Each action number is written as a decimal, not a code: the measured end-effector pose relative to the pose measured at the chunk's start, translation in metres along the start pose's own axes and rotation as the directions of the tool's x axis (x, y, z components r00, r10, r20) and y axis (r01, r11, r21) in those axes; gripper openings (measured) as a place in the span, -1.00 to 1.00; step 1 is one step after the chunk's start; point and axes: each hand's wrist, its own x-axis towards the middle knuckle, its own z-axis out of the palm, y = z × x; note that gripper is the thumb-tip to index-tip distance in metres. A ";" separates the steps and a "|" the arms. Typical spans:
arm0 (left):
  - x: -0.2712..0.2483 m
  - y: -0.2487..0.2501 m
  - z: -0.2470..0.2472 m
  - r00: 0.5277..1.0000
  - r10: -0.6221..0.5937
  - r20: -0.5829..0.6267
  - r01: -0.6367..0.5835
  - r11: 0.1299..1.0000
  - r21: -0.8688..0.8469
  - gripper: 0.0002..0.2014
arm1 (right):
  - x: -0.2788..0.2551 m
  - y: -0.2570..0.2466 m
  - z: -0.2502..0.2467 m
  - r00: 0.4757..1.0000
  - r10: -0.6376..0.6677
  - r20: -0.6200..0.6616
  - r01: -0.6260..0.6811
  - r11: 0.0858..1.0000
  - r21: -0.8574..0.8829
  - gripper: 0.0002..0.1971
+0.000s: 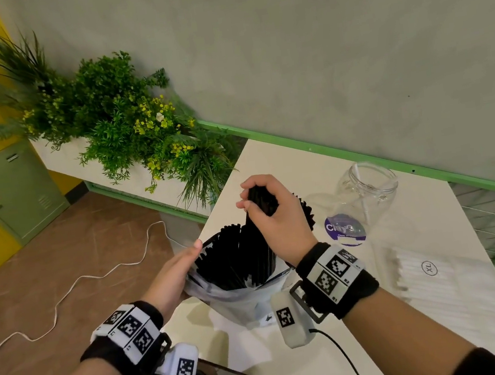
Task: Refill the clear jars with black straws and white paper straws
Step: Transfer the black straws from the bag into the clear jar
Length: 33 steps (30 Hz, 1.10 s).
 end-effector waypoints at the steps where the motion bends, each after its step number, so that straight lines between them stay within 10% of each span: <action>1: 0.000 0.001 0.000 1.000 0.003 -0.002 -0.003 1.000 0.001 0.08 | 0.002 -0.002 -0.001 1.000 -0.004 -0.007 0.004 1.000 0.013 -0.72; 15: -0.001 0.003 0.005 1.000 -0.002 -0.030 0.003 1.000 0.012 -0.69 | 0.032 -0.032 -0.046 0.971 0.048 -0.233 -0.001 0.980 0.197 -0.76; 33: 0.001 0.003 0.006 0.999 -0.004 -0.049 0.004 1.000 0.005 -0.75 | 0.036 -0.013 -0.079 0.787 -0.031 -0.616 0.124 0.986 0.110 -0.69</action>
